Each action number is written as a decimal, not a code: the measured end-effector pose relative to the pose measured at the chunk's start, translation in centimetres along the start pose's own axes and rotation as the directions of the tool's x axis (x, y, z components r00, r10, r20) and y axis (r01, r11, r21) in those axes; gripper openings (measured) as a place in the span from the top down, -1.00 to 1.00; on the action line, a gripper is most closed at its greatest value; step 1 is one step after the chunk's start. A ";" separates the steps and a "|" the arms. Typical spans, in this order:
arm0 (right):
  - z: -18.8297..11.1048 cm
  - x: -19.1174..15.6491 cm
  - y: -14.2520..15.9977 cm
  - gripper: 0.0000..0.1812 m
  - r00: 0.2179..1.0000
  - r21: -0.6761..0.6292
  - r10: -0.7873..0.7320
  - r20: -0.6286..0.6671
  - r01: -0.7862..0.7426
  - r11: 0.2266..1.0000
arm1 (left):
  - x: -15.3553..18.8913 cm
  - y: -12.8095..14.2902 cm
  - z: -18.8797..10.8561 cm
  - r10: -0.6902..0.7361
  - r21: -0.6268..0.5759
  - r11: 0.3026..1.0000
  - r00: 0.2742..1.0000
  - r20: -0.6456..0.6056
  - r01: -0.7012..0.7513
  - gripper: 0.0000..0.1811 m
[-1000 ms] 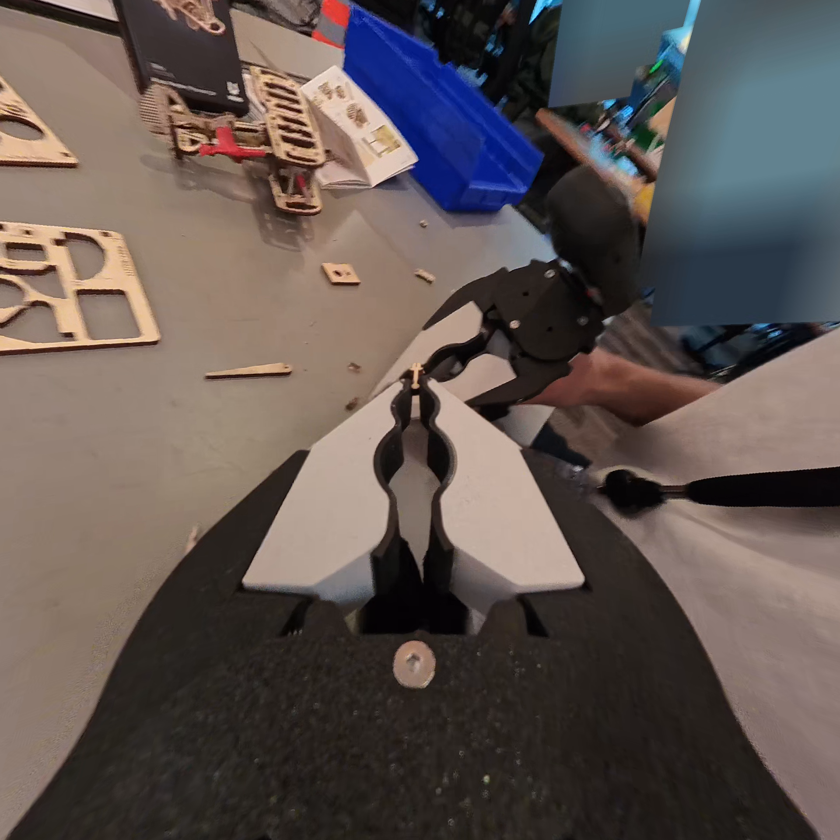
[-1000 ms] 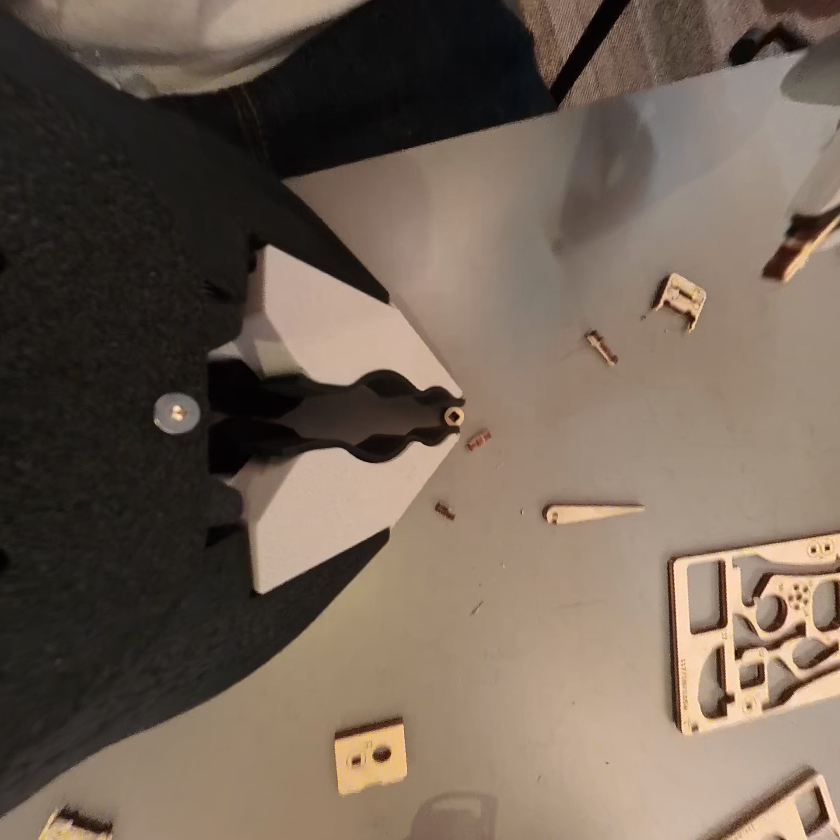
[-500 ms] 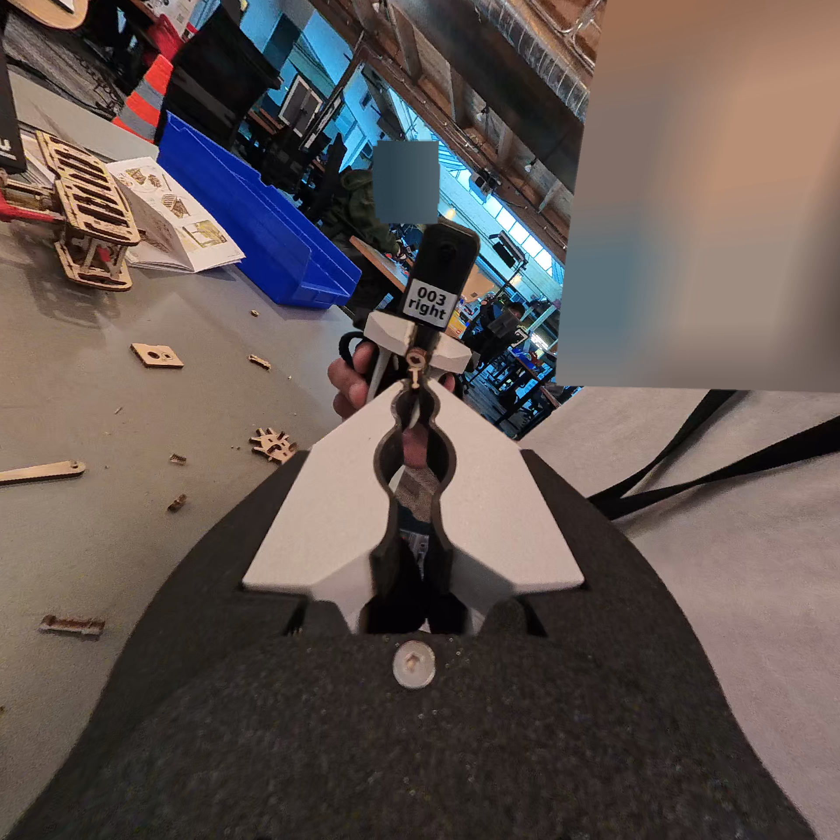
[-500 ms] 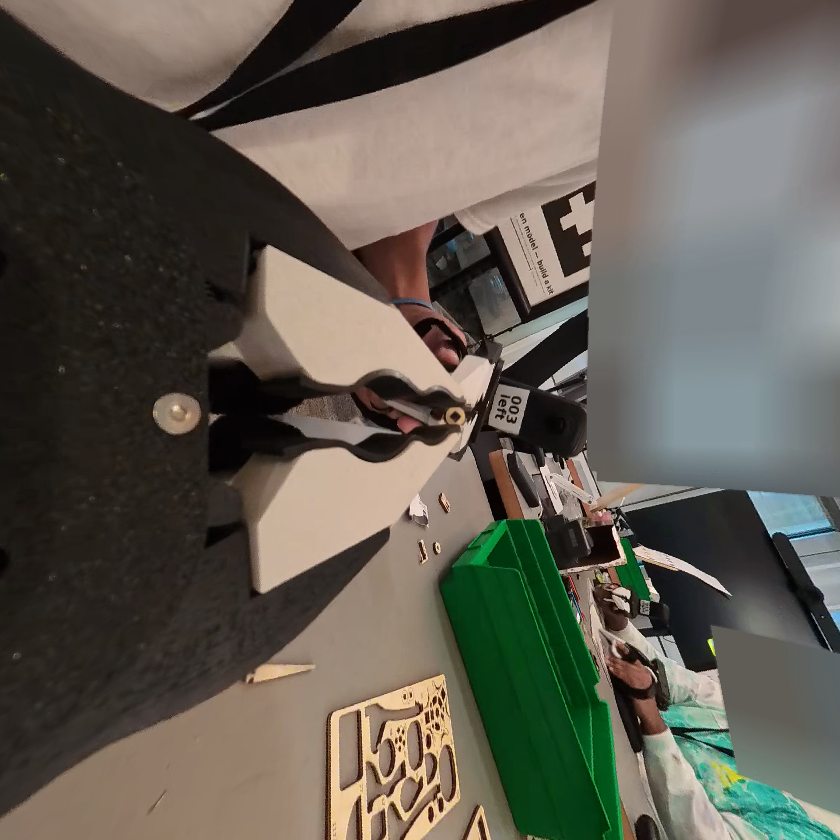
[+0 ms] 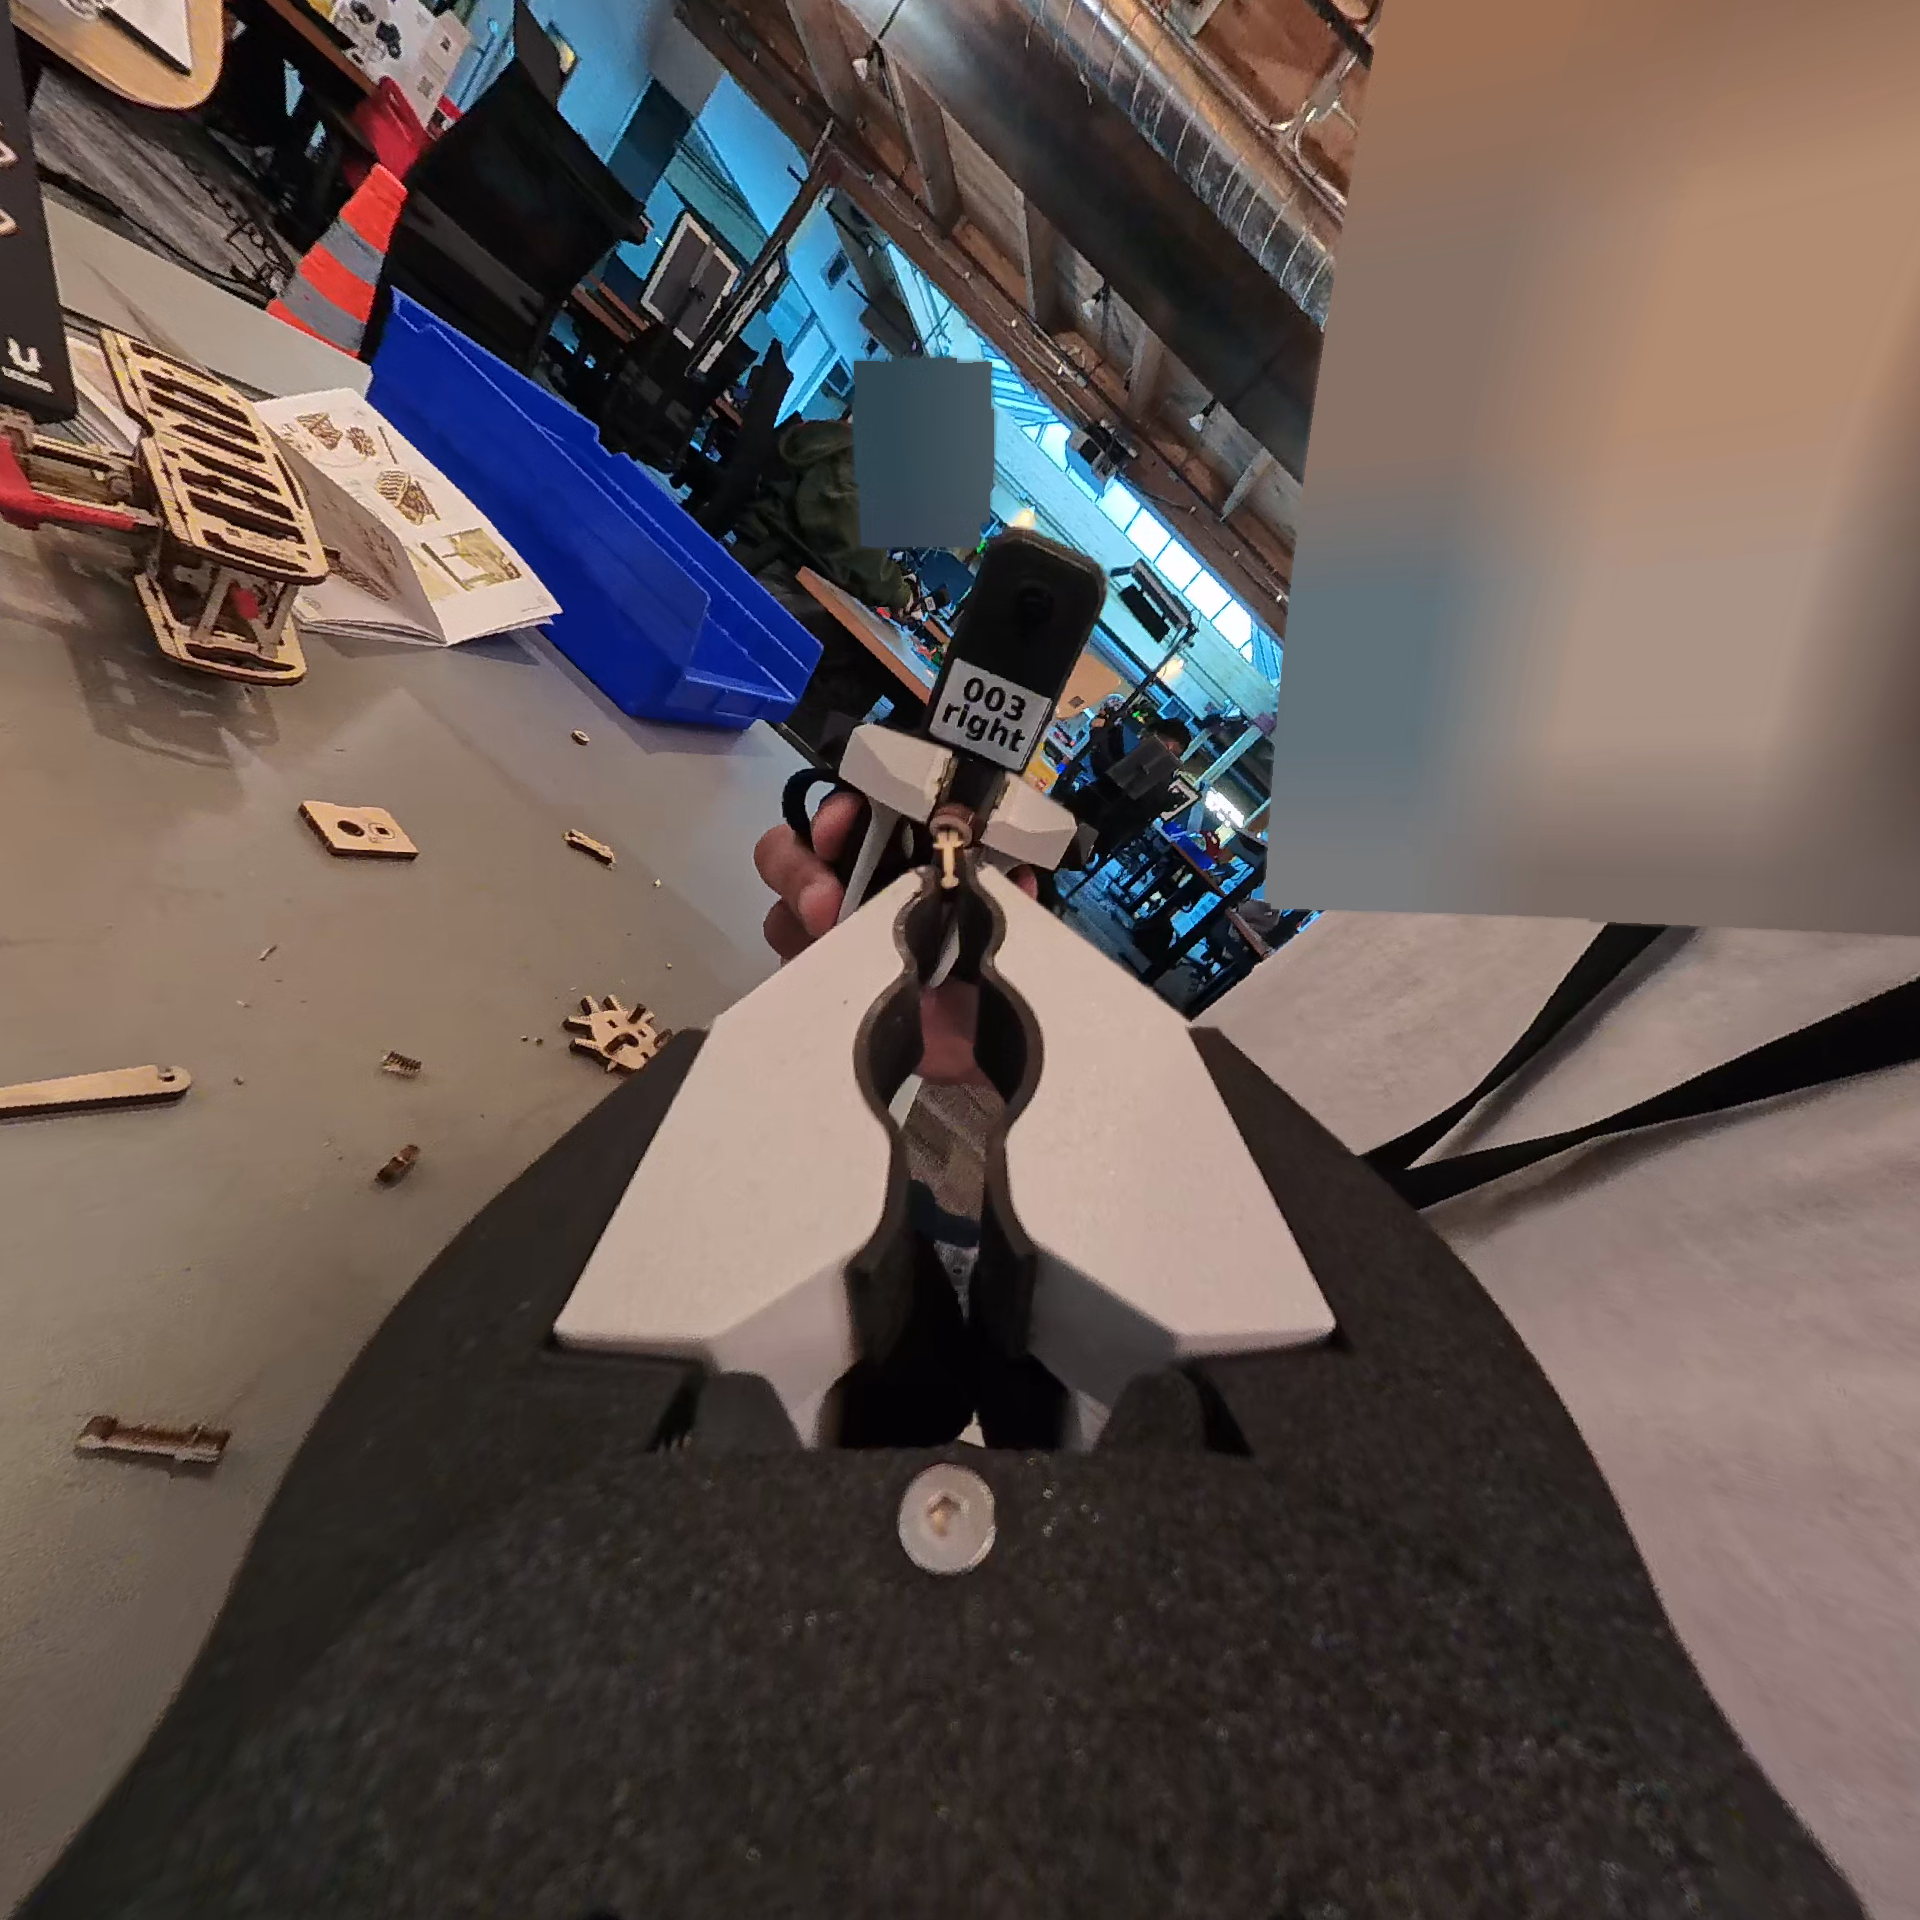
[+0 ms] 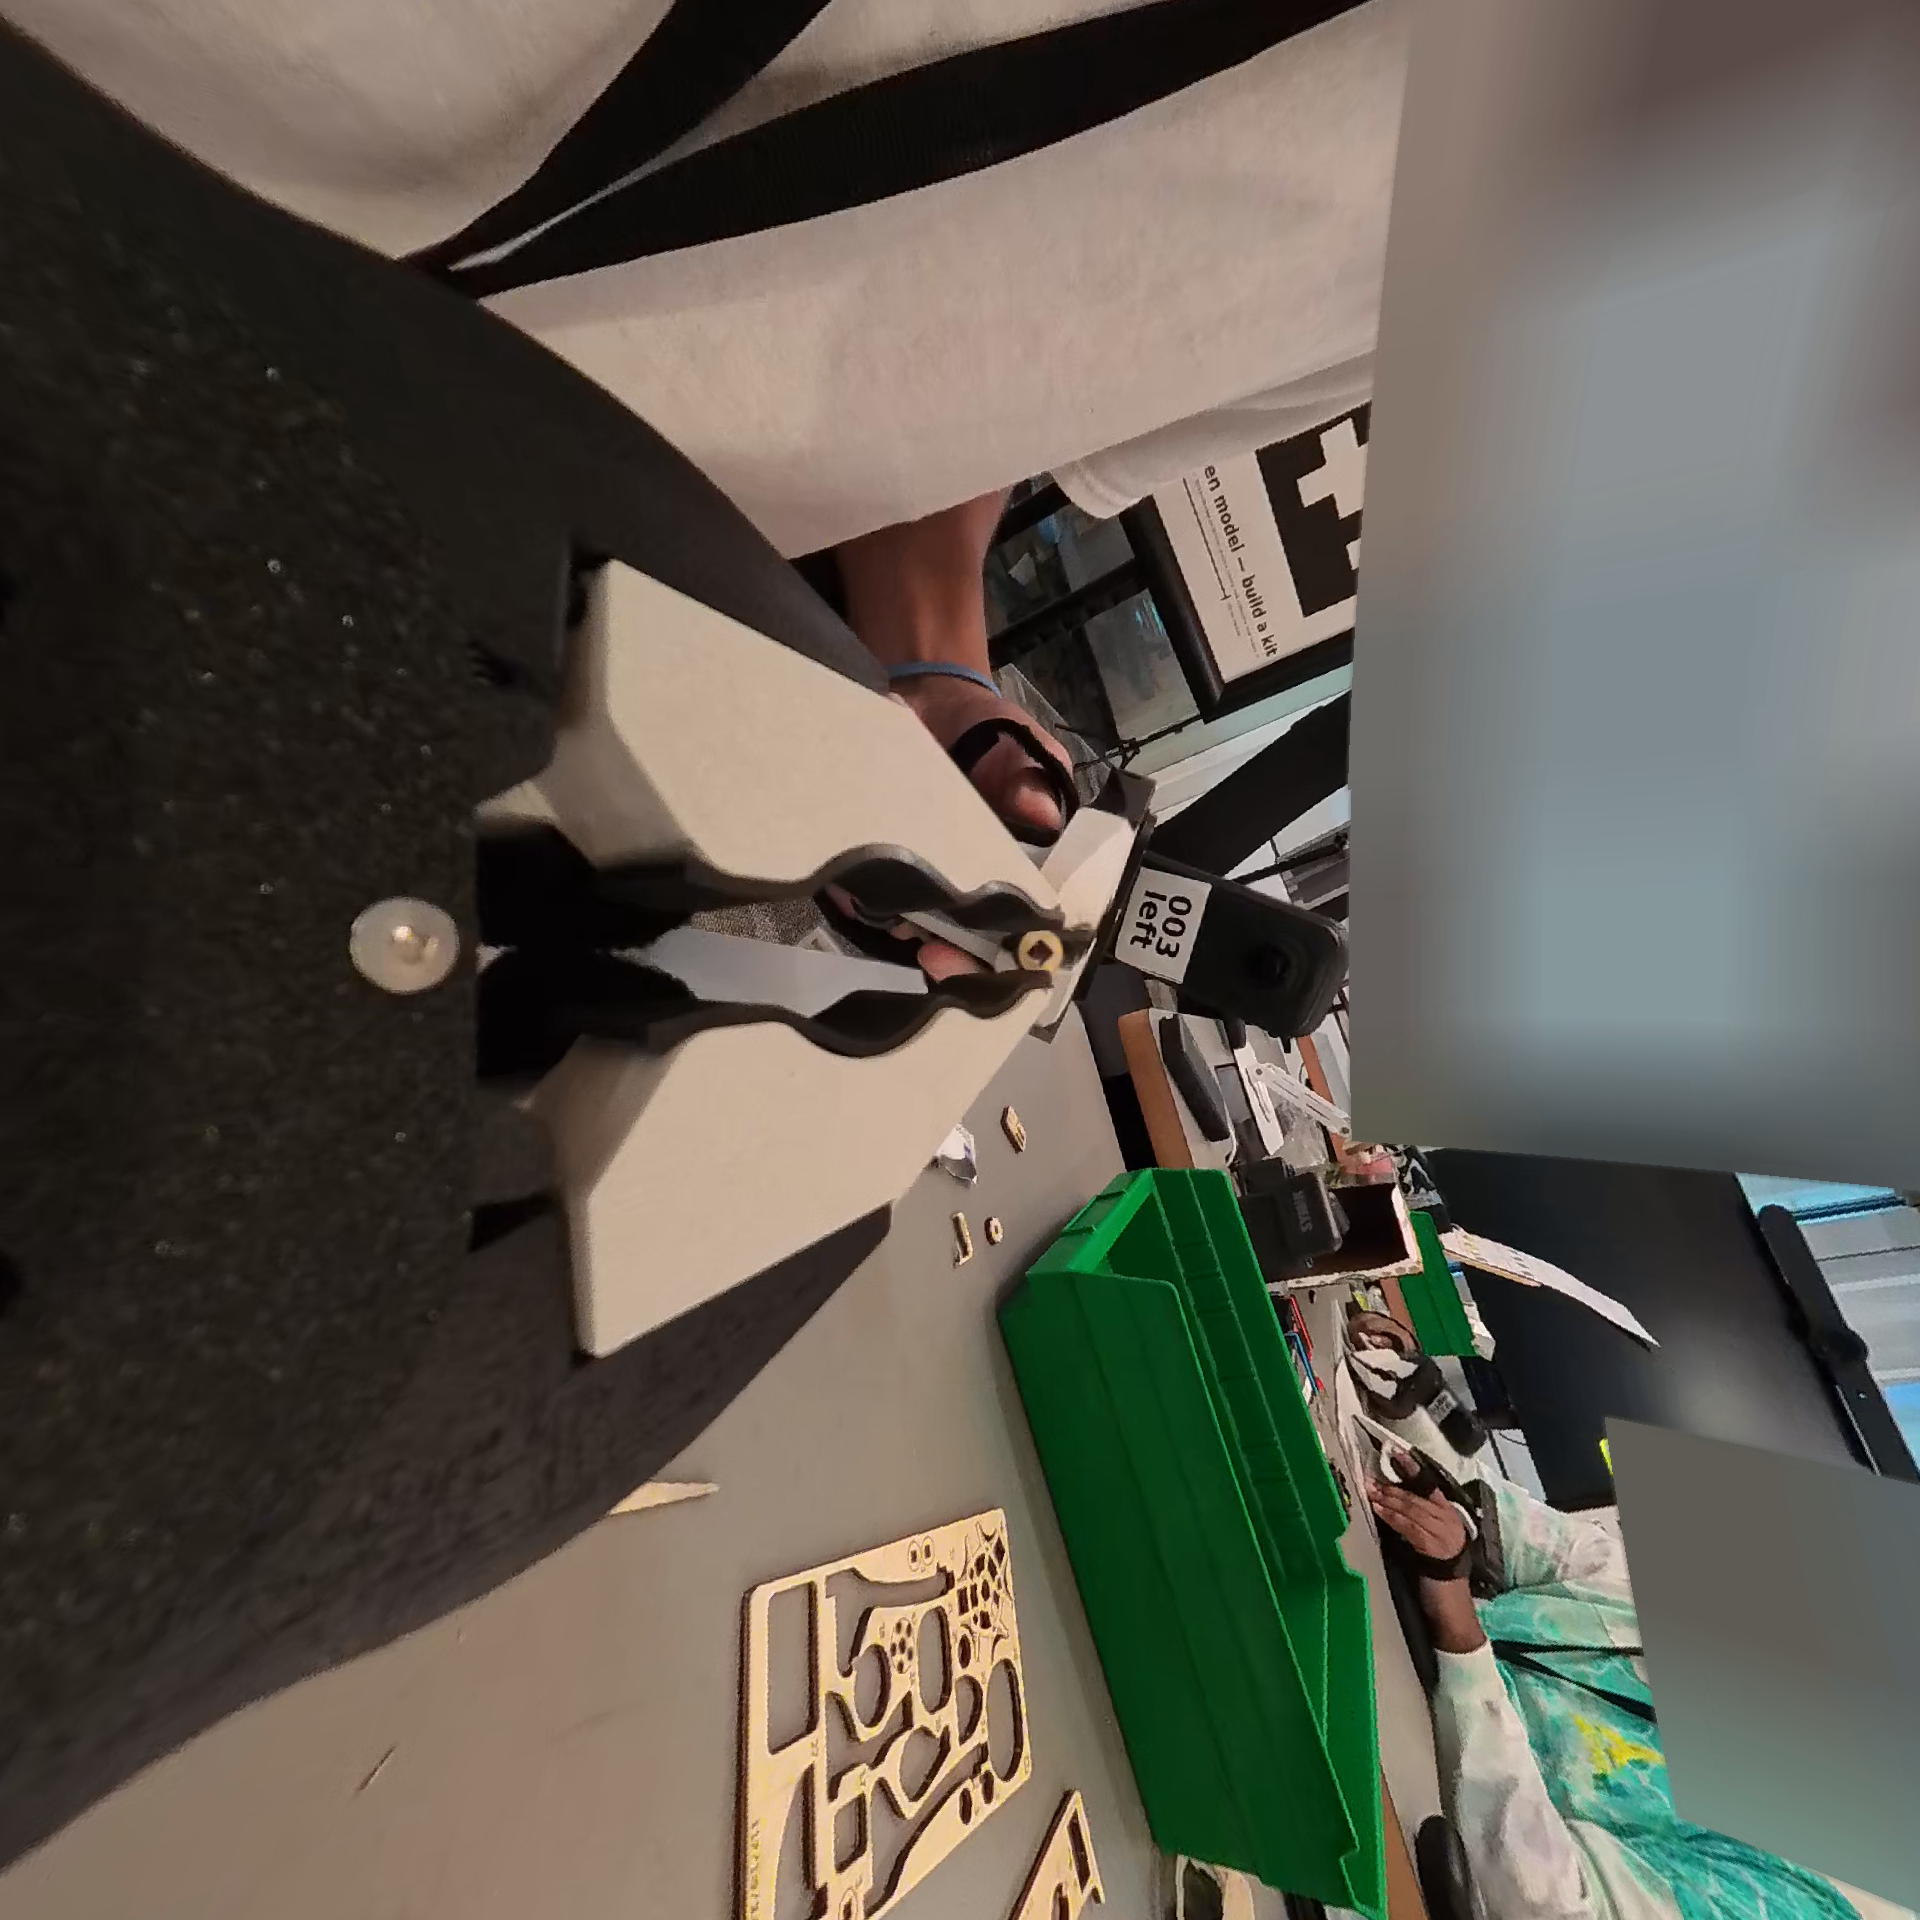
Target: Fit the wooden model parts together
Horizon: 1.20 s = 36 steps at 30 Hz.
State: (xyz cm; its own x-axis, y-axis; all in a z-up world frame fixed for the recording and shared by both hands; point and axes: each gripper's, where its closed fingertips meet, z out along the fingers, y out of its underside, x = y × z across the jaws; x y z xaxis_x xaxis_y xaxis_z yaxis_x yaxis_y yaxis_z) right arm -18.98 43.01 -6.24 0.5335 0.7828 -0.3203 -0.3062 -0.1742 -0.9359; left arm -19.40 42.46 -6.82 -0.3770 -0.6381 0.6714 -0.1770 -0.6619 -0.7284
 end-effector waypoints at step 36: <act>-0.3 0.0 -1.1 0.94 0.960 0.286 0.218 0.175 -0.261 0.922 | 0.4 -0.7 0.5 -0.172 0.082 0.980 0.982 -0.083 0.179 1.00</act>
State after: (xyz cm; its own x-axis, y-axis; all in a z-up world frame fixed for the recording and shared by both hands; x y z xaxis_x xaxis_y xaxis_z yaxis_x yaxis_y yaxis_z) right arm -18.48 43.01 -5.23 0.3078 0.8182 -0.4856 -0.6470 -0.1942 -0.7373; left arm -18.99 42.46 -5.95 -0.4151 -0.4797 0.7730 -0.1665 -0.7953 -0.5829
